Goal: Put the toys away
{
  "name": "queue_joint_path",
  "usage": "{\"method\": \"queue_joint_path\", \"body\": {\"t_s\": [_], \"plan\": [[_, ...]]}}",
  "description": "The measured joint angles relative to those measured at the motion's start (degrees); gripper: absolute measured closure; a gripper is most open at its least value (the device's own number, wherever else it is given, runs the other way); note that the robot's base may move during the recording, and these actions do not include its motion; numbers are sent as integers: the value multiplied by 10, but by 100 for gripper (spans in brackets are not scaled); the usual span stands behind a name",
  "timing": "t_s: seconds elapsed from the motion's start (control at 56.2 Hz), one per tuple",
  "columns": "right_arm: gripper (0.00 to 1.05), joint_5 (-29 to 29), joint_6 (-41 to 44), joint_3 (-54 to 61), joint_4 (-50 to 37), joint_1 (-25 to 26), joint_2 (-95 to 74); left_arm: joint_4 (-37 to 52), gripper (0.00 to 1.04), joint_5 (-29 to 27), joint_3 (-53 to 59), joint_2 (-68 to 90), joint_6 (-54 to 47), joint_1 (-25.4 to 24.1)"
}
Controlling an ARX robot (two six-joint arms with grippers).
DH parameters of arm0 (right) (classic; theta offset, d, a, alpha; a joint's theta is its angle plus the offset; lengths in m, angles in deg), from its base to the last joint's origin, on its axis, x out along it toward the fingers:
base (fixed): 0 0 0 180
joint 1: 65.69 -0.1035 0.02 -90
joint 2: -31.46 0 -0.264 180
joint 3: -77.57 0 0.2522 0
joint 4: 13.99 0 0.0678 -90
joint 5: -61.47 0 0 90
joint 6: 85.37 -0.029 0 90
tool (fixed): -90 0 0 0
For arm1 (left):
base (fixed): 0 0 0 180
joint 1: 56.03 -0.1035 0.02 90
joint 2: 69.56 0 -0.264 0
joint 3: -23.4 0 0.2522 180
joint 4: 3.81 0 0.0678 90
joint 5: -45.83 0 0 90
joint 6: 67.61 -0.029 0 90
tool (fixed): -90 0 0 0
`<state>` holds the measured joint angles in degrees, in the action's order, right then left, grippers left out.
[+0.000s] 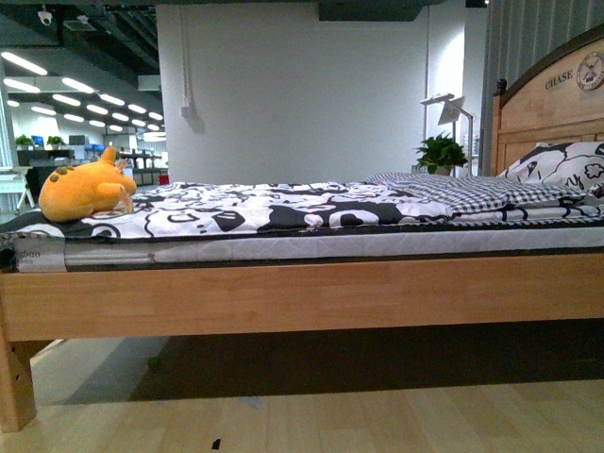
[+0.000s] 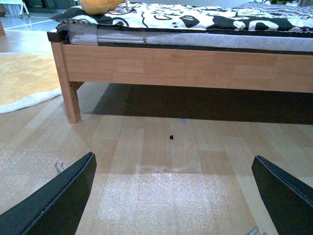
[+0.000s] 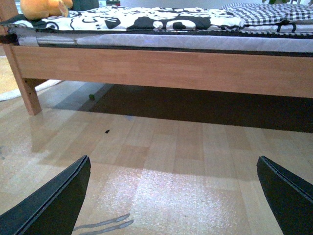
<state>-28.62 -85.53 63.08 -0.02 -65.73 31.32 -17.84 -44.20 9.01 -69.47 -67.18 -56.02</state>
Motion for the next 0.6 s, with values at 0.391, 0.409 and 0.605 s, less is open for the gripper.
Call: {"method": "queue_joint_path", "body": {"t_s": [0.391, 0.409, 0.605], "plan": [[0, 0, 0, 0, 0, 0, 0, 0, 6, 0, 0, 0, 0, 0], [0, 0, 0, 0, 0, 0, 0, 0, 6, 0, 0, 0, 0, 0], [0, 0, 0, 0, 0, 0, 0, 0, 6, 0, 0, 0, 0, 0]]}}
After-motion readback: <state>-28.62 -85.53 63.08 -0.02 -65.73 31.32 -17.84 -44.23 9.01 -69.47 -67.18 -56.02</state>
